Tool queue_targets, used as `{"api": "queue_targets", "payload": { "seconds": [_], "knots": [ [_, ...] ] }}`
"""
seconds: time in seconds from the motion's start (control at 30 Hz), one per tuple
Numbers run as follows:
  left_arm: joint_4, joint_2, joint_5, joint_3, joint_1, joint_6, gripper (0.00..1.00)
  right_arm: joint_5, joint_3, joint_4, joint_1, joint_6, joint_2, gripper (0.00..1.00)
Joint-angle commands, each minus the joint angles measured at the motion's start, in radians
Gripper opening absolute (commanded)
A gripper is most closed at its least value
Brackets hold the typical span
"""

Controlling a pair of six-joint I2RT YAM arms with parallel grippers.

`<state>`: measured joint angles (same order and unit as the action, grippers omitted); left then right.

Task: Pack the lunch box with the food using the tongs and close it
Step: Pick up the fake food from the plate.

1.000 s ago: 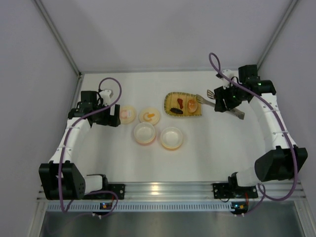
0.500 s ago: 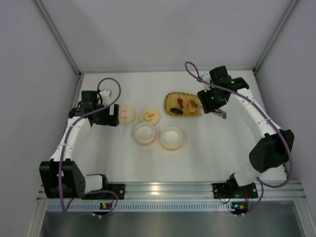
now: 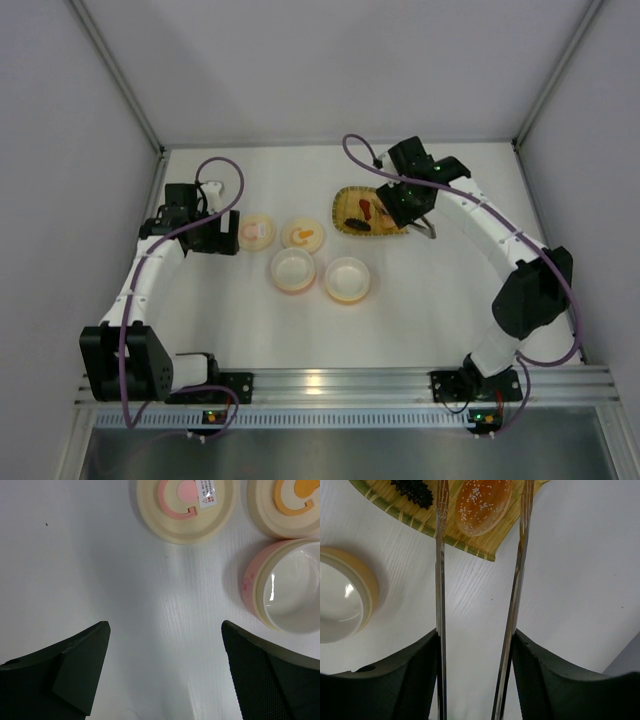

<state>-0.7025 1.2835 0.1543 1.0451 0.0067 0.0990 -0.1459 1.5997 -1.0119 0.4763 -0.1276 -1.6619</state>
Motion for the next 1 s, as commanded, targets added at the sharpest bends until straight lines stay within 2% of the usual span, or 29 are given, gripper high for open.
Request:
{"api": "queue_targets", "payload": {
  "seconds": [0.0,0.97],
  "knots": [
    [0.044,-0.015,-0.024,-0.007,0.001,-0.015,0.98,-0.099,0.049,0.044,0.031,0.025,-0.024,0.55],
    [0.066,-0.013,-0.036,-0.033,-0.001,-0.015,0.98,-0.149,0.077,0.024,0.074,0.031,-0.116,0.57]
  ]
}}
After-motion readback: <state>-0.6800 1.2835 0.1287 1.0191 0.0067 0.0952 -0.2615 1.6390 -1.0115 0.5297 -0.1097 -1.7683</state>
